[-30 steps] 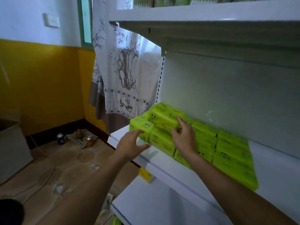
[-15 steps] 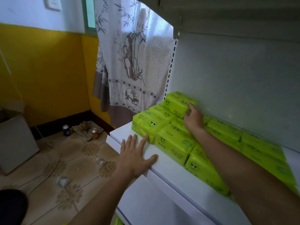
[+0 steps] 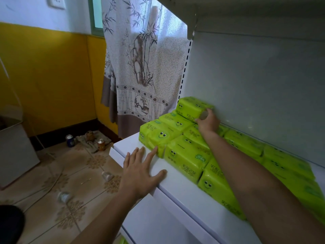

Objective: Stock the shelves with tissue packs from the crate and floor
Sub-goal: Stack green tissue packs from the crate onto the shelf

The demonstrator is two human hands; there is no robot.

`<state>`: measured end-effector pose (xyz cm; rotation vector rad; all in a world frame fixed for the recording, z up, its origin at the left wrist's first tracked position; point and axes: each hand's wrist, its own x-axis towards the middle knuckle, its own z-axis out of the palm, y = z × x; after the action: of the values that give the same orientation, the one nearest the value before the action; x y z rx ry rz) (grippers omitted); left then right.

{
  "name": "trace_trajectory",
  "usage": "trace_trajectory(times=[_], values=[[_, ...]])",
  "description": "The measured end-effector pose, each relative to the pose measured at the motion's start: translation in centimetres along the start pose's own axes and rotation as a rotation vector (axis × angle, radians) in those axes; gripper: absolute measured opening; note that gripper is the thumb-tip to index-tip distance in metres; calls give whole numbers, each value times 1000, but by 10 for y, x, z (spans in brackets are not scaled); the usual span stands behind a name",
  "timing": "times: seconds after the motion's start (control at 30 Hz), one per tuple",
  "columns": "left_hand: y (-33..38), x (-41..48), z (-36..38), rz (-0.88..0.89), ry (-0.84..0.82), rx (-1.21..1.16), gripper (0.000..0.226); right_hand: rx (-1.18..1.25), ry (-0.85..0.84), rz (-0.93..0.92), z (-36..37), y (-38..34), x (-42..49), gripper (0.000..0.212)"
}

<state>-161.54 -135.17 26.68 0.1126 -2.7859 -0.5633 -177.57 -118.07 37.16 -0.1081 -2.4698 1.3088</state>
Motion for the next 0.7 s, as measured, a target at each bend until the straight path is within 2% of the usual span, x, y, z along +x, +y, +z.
trace_trajectory(times=[0.37,0.5,0.63,0.7], values=[[-3,2,-1,8,-46,34,81,-129,7,-5,8,-4,7,53],[-2,1,-2,0,-61,37,80,-156,-16,9,8,-7,8,59],[-2,4,-5,16,-133,40,95,-271,44,-12,0,-2,-16,57],[-1,5,-8,28,-184,44,105,-286,2,-18,-8,0,-36,63]])
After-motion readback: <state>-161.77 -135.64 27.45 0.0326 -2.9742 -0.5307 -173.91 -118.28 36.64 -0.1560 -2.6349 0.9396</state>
